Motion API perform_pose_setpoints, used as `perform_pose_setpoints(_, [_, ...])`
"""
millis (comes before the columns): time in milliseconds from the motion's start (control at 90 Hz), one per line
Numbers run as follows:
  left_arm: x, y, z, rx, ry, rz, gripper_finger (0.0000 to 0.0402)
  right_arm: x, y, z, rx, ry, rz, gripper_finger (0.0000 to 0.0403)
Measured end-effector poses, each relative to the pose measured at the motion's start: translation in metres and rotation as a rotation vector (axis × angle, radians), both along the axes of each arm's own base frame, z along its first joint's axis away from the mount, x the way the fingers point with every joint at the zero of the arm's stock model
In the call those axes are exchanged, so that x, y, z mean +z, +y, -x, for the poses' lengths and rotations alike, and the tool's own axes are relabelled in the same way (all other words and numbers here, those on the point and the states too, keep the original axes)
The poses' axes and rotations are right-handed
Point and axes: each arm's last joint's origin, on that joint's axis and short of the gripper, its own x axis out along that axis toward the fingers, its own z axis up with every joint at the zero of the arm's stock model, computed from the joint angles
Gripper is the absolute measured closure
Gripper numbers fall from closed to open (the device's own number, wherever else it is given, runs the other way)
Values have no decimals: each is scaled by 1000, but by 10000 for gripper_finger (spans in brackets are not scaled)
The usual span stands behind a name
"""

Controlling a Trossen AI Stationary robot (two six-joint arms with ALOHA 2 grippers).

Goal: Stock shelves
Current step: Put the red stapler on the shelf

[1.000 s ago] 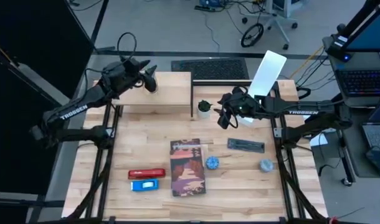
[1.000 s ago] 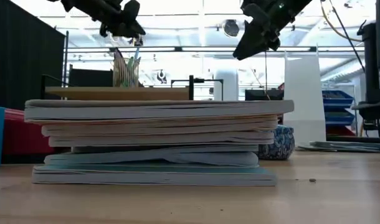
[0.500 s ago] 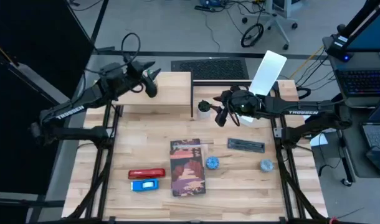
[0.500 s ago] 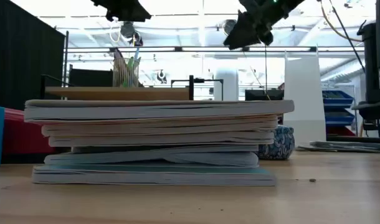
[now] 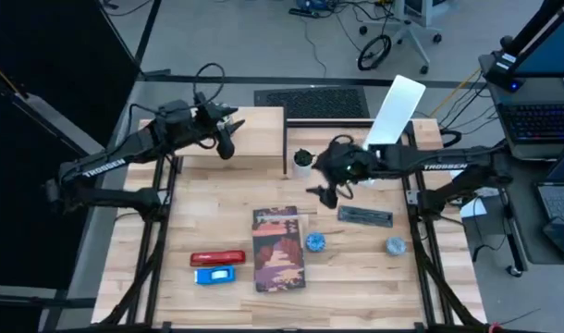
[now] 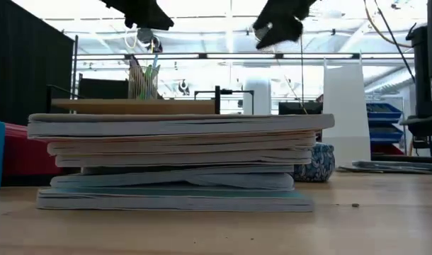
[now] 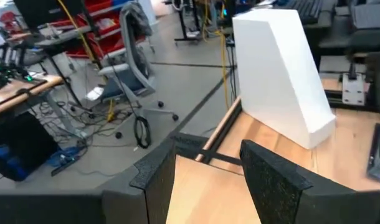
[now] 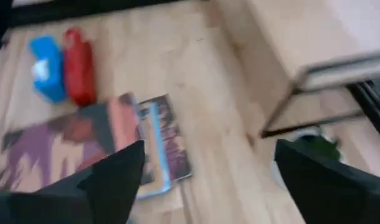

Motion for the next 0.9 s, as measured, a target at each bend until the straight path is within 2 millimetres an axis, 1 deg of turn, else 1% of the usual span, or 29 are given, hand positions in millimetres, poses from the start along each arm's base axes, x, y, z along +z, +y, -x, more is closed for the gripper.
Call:
perform_pose_setpoints(78, [-3, 0, 1, -1, 23, 15, 233, 1, 9, -11, 55, 83, 31, 41])
perform_pose_setpoints(189, [-6, -1, 1, 0, 55, 39, 233, -6, 17, -22, 91, 221, 43, 40])
perform_pose_setpoints(300, [-11, -6, 1, -22, 98, 60, 233, -15, 25, -27, 83, 289, 19, 40])
perform_pose_setpoints(400, [-14, -16, -2, -70, 139, 71, 234, -22, 32, -29, 76, 324, 1, 40])
perform_pose_setpoints(544, [-19, -41, -3, -182, 271, 110, 234, -24, 38, -23, 92, 382, 7, 40])
perform_pose_setpoints(667, [-21, -65, -2, -269, 360, 158, 234, -22, 41, -13, 103, 414, 13, 40])
perform_pose_setpoints(900, [-36, -114, 6, -356, 491, 387, 234, -25, 41, 10, 122, 431, 23, 40])
